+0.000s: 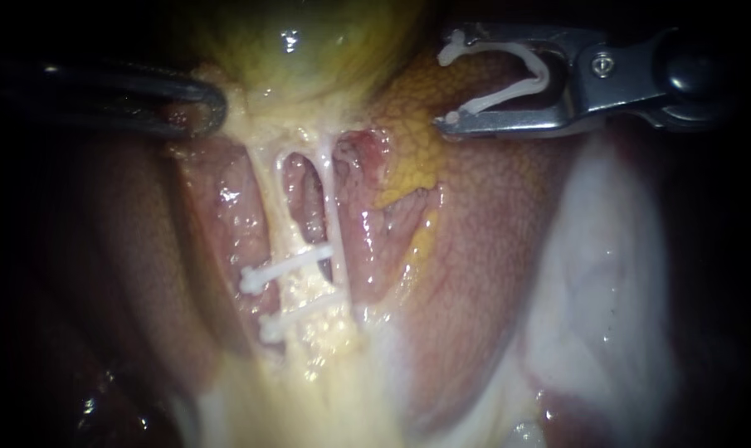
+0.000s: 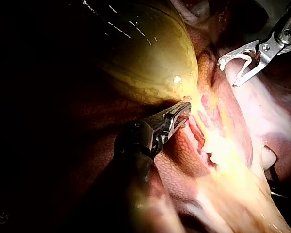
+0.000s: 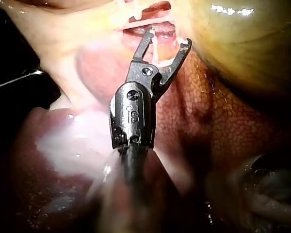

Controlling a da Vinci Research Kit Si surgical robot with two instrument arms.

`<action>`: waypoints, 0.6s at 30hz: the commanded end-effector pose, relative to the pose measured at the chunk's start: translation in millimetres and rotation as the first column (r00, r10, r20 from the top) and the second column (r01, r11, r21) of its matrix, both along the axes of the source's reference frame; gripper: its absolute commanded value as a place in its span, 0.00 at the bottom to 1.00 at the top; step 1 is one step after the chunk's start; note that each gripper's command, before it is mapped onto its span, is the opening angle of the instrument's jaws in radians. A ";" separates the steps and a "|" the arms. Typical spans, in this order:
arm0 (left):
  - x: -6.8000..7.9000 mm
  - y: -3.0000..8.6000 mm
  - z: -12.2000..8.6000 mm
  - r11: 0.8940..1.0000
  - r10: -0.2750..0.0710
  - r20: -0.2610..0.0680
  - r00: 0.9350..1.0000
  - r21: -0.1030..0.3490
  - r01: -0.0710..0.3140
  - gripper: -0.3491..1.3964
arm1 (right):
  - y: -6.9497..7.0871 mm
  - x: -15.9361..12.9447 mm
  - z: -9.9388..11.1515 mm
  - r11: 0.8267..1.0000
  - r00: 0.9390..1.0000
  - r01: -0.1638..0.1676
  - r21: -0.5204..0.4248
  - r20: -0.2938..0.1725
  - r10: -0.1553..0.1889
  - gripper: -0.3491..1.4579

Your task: Clipping third clip left tube

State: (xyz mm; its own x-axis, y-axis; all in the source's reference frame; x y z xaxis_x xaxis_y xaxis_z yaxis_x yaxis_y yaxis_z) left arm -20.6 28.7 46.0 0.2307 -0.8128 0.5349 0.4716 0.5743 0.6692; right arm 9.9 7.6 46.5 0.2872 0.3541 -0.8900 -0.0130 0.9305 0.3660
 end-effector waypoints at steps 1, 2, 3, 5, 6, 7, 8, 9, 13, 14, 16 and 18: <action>0.0 0.0 0.0 1.000 0.000 0.000 1.000 0.000 0.000 0.00 | -0.1 0.2 0.1 1.000 1.000 0.006 0.023 -0.015 -0.005 0.44; 0.0 0.0 0.0 1.000 0.000 0.000 1.000 0.000 0.000 0.00 | -0.2 0.3 0.2 0.999 1.000 0.008 0.034 -0.022 -0.007 0.44; 0.0 0.0 0.0 1.000 0.000 -0.001 1.000 0.000 0.000 0.00 | -0.3 0.6 0.3 0.998 0.999 0.018 0.055 -0.037 -0.016 0.44; 0.0 -0.1 -0.1 1.000 -0.001 -0.001 1.000 0.000 0.001 0.00 | -0.5 1.0 0.5 0.996 0.998 0.028 0.080 -0.056 -0.024 0.44; 0.0 -0.1 -0.1 1.000 -0.001 -0.001 1.000 0.000 0.001 0.00 | -0.6 1.2 0.6 0.995 0.998 0.036 0.090 -0.063 -0.031 0.44; 0.0 -0.1 -0.1 1.000 -0.001 -0.001 1.000 0.000 0.001 0.00 | -0.8 1.6 0.8 0.993 0.997 0.045 0.105 -0.074 -0.038 0.44; 0.0 -0.1 -0.1 1.000 -0.001 -0.001 1.000 0.000 0.001 0.00 | -0.9 1.8 0.9 0.992 0.996 0.054 0.114 -0.081 -0.045 0.44; 0.0 -0.1 -0.1 1.000 -0.001 -0.001 1.000 0.000 0.001 0.00 | -1.0 2.1 1.0 0.990 0.995 0.061 0.129 -0.090 -0.049 0.44; -0.1 -0.2 -0.2 1.000 -0.002 -0.001 1.000 0.000 0.002 0.00 | -1.9 3.4 1.6 0.982 0.989 0.097 0.162 -0.124 -0.077 0.44; -0.1 -0.2 -0.2 1.000 -0.002 -0.002 1.000 0.000 0.002 0.00 | -2.1 3.6 1.7 0.980 0.988 0.103 0.171 -0.128 -0.082 0.44; -0.1 -0.2 -0.2 1.000 -0.002 -0.002 1.000 0.000 0.002 0.00 | -2.6 4.2 2.0 0.976 0.986 0.119 0.182 -0.138 -0.095 0.44; -0.2 -0.2 -0.3 1.000 0.000 -0.003 1.000 -0.005 0.000 0.00 | -3.0 4.6 2.3 0.972 0.984 0.129 0.195 -0.148 -0.101 0.44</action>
